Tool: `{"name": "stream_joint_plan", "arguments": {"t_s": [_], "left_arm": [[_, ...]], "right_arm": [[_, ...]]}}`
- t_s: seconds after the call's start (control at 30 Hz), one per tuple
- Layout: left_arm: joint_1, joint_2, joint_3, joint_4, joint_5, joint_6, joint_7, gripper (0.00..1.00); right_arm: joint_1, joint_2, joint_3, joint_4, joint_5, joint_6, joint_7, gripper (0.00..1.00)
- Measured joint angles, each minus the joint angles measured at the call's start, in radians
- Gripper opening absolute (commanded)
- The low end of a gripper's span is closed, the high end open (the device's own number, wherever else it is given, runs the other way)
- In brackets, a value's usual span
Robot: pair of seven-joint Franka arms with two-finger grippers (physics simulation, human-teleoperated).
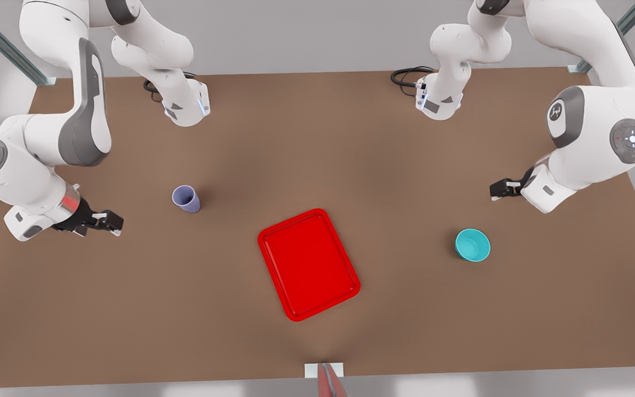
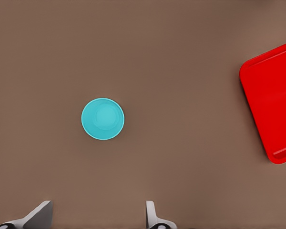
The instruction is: Place the bowl on the tray with the left arm and the cup on the tray with the right arm
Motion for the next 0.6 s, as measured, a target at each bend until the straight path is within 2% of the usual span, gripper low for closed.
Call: {"name": "stream_joint_plan", "arguments": {"t_s": [0.1, 0.13, 0.2, 0.23, 0.33, 0.4, 0.6], "left_arm": [[0.065, 0.085, 0.001, -0.045, -0.002, -0.004, -0.009, 1.0], [0.105, 0.177, 0.0, -0.042, -0.011, 0.016, -0.011, 1.0], [0.216, 0.295, -0.001, -0.045, -0.054, 0.131, 0.025, 1.0], [0.224, 0.338, -0.006, -0.047, -0.085, 0.188, 0.108, 1.0], [0.223, 0.382, -0.034, -0.071, -0.164, 0.305, 0.153, 1.0], [0.224, 0.415, -0.052, -0.078, -0.193, 0.324, 0.289, 1.0], [0.225, 0.464, -0.046, -0.082, -0.22, 0.384, 0.312, 1.0]], "right_arm": [[0.001, 0.0, 0.0, 0.0, 0.0, 0.0, 0.0, 1.0], [0.0, 0.0, 0.0, 0.0, 0.0, 0.0, 0.0, 1.0], [0.001, 0.0, 0.0, 0.0, 0.0, 0.0, 0.0, 1.0], [0.001, 0.0, 0.0, 0.0, 0.0, 0.0, 0.0, 1.0], [0.0, 0.0, 0.0, 0.0, 0.0, -0.001, 0.0, 1.0], [0.001, 0.0, 0.0, 0.0, 0.0, 0.0, 0.0, 1.0], [0.001, 0.0, 0.0, 0.0, 0.0, 0.0, 0.0, 1.0]]}}
